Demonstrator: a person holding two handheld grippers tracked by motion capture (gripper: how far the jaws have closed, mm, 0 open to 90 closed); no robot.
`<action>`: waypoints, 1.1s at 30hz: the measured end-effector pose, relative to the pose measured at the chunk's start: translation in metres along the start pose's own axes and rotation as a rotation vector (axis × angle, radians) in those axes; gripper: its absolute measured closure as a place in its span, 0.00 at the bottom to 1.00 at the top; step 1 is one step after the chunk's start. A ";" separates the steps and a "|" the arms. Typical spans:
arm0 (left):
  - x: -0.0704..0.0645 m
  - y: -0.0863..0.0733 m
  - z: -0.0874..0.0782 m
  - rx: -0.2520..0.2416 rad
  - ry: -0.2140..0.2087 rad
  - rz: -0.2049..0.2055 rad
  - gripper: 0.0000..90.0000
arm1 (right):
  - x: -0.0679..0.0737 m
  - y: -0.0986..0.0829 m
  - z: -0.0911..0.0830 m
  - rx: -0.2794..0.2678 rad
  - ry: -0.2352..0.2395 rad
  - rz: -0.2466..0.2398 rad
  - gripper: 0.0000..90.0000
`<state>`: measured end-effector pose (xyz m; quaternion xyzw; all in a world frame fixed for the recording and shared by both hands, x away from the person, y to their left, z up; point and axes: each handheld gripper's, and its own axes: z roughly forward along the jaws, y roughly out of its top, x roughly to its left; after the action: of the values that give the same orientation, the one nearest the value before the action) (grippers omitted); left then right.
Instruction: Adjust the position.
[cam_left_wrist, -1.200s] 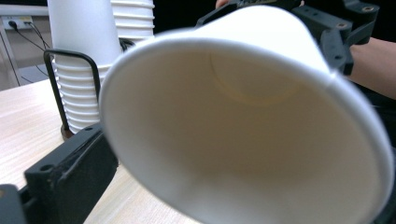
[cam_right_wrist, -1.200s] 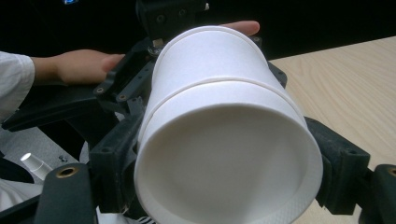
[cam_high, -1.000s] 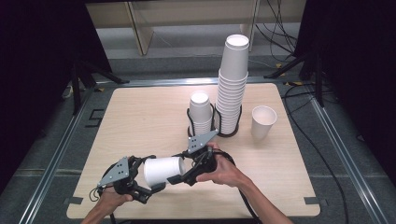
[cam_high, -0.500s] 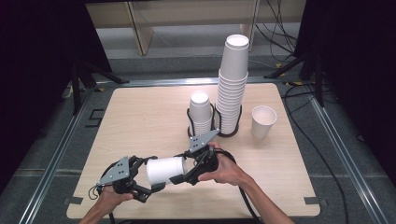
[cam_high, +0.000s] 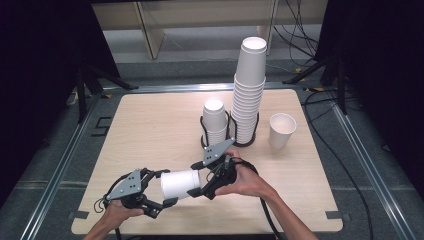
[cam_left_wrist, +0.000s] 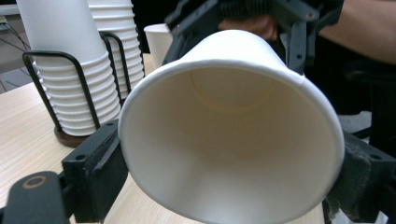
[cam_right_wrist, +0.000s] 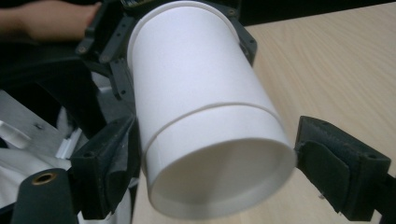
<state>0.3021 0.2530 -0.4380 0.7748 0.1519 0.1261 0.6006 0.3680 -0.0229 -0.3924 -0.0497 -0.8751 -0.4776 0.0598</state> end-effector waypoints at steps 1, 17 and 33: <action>0.000 -0.001 0.002 0.000 0.003 0.001 0.13 | 0.003 0.002 -0.003 0.020 -0.025 -0.020 0.17; -0.008 -0.003 0.011 0.135 0.000 0.055 0.13 | 0.040 0.025 0.022 0.361 -0.183 -0.255 0.19; -0.014 -0.003 0.015 0.145 -0.018 0.085 0.13 | 0.040 0.021 0.052 0.462 -0.191 -0.349 0.19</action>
<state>0.2948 0.2353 -0.4448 0.8231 0.1220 0.1330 0.5384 0.3288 0.0333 -0.3966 0.0719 -0.9575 -0.2624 -0.0959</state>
